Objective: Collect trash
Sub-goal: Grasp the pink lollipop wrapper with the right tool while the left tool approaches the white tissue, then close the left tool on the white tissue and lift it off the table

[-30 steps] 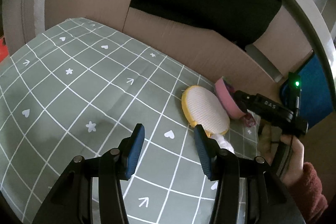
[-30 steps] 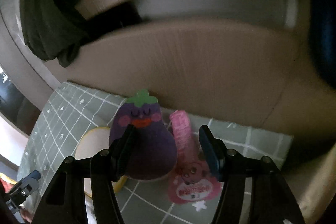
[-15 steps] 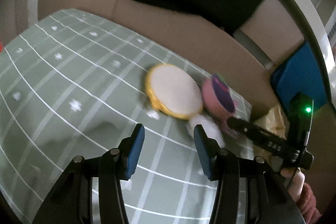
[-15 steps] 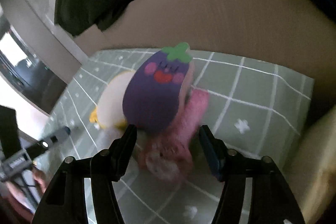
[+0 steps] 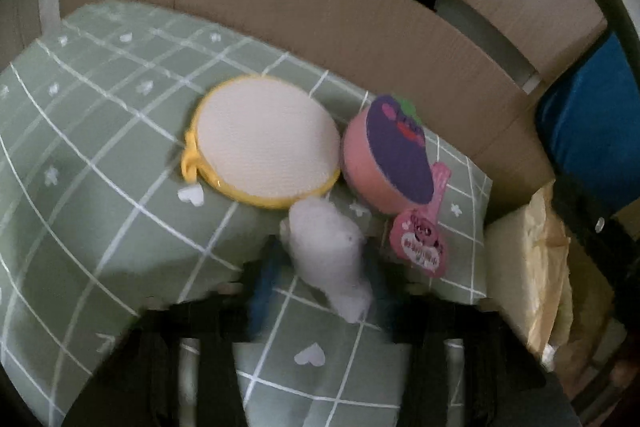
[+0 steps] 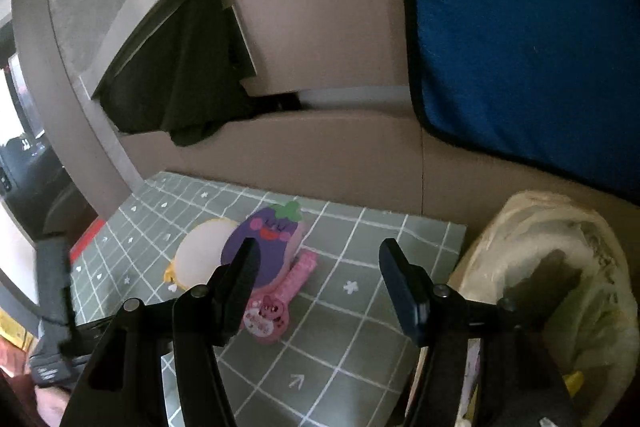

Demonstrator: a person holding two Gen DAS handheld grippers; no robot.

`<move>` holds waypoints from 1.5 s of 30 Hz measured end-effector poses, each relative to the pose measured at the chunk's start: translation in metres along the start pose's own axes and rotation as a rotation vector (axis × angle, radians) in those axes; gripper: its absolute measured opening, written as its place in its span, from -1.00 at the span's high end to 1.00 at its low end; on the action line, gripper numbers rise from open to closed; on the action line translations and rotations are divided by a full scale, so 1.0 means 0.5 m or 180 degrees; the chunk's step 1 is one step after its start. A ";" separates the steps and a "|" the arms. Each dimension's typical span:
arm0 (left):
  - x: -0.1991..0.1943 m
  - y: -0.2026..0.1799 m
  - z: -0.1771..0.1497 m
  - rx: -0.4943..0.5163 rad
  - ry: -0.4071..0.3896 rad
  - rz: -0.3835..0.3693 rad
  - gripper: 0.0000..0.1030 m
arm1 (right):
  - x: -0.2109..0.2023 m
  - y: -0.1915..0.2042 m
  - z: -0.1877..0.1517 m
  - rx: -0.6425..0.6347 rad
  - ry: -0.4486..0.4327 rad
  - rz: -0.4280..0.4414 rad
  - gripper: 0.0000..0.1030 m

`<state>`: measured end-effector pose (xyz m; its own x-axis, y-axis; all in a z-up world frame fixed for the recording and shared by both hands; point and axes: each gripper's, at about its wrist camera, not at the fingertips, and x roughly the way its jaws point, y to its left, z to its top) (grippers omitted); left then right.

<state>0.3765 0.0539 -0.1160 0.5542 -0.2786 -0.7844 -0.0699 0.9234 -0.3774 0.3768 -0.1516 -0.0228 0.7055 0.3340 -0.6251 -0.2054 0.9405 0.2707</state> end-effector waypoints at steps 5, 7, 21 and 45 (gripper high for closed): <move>-0.061 0.039 -0.011 0.0018 -0.0262 0.0204 0.69 | 0.051 0.026 -0.047 -0.0159 0.0324 0.0084 -0.16; -0.094 0.065 -0.014 -0.0045 -0.0376 0.0297 0.69 | 0.075 0.046 -0.061 -0.0253 0.0432 0.0074 -0.16; -0.171 0.103 -0.018 0.0037 -0.0658 0.0348 0.69 | 0.204 0.119 -0.081 -0.0766 0.0851 -0.0364 -0.11; -0.249 0.047 -0.038 0.0124 -0.0926 0.0284 0.69 | -0.022 0.158 -0.049 -0.1011 0.0484 -0.0056 0.13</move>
<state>0.2900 0.1054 -0.0368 0.7619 -0.1137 -0.6376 -0.1004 0.9518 -0.2897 0.3361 -0.0794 -0.0124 0.6067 0.3005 -0.7359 -0.4116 0.9108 0.0326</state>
